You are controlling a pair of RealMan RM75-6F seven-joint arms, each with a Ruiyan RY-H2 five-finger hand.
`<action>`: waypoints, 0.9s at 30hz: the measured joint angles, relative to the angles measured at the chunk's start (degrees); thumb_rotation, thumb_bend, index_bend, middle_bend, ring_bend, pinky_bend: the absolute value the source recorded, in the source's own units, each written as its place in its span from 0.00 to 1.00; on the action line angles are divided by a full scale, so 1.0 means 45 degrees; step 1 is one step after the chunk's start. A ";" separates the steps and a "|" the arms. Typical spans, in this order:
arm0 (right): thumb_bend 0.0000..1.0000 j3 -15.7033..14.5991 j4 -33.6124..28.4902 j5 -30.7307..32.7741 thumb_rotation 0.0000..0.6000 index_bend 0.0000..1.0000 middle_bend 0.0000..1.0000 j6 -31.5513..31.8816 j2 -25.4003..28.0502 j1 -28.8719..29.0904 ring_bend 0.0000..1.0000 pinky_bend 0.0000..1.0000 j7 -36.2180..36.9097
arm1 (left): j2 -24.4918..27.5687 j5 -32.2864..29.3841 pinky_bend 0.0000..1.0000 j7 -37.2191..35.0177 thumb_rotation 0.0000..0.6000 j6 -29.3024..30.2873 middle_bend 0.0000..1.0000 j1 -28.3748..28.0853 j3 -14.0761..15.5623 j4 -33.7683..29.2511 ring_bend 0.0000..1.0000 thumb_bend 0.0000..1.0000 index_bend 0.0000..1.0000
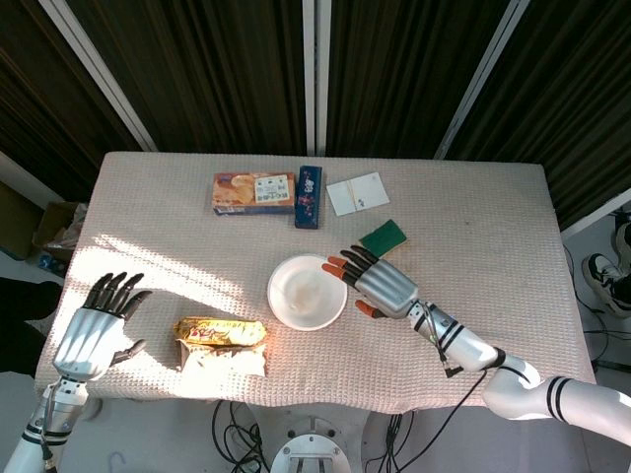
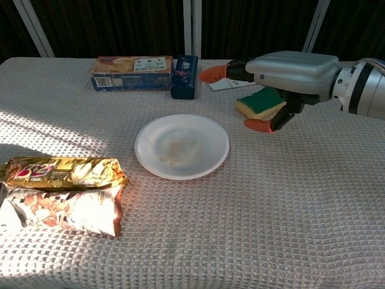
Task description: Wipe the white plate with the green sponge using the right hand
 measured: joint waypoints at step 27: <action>0.17 0.0714 0.2419 0.4563 1.00 0.00 0.09 -0.3394 0.0181 0.2085 0.00 0.00 -0.2052 | 0.0110 -0.1014 0.12 0.0812 1.00 0.0033 0.12 0.0284 0.0182 -0.0513 0.10 0.05 0.26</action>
